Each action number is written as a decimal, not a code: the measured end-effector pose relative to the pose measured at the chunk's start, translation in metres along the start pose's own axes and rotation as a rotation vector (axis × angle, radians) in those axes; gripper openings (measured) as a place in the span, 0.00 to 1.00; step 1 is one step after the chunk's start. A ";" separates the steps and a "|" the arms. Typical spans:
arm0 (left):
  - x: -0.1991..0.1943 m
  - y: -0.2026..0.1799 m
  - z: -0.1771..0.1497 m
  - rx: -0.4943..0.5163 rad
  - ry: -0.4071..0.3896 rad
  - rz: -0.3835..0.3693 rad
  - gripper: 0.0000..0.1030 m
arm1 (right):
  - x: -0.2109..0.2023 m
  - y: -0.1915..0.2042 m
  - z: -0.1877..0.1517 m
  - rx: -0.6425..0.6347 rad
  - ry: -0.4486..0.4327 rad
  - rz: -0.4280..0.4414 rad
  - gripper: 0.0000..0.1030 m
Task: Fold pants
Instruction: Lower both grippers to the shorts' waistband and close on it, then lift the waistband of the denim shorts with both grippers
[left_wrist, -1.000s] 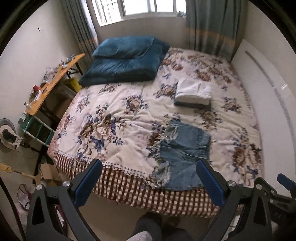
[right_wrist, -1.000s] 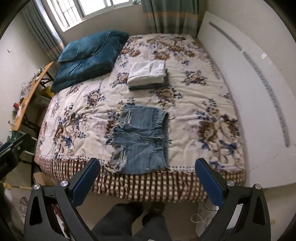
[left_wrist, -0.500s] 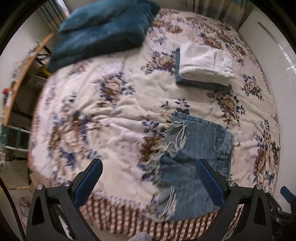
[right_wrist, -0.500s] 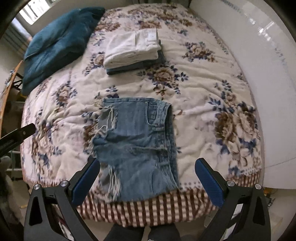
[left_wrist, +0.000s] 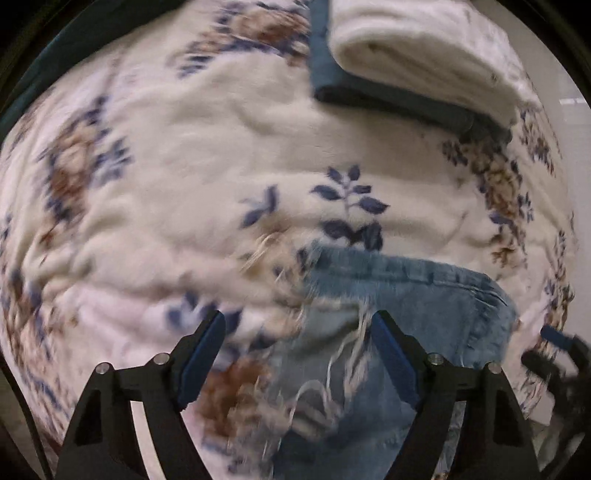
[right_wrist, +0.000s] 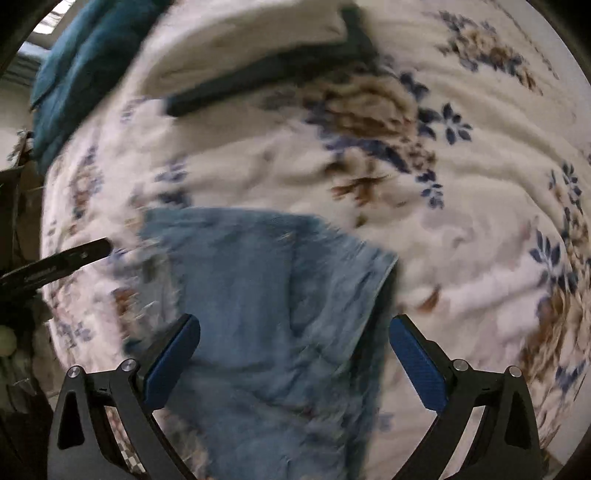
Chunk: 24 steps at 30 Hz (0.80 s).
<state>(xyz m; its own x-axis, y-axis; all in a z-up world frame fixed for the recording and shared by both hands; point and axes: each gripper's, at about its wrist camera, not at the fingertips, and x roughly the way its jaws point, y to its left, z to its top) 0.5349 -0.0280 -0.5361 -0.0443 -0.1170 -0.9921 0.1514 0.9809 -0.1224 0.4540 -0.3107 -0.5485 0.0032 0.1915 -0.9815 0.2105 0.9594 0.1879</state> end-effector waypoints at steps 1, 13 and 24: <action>0.009 -0.002 0.006 0.007 0.010 -0.011 0.77 | 0.010 -0.009 0.007 0.003 0.015 0.015 1.00; 0.050 -0.031 0.015 0.144 0.010 -0.044 0.32 | 0.075 -0.057 0.023 0.052 0.054 0.326 0.45; 0.059 -0.003 0.034 0.058 0.045 -0.078 0.25 | 0.074 -0.062 0.032 0.068 0.033 0.217 0.40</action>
<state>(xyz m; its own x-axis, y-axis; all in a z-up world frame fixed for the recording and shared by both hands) 0.5652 -0.0429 -0.5955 -0.1023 -0.1845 -0.9775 0.2029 0.9581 -0.2021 0.4728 -0.3628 -0.6342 0.0239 0.3997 -0.9163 0.2739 0.8789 0.3905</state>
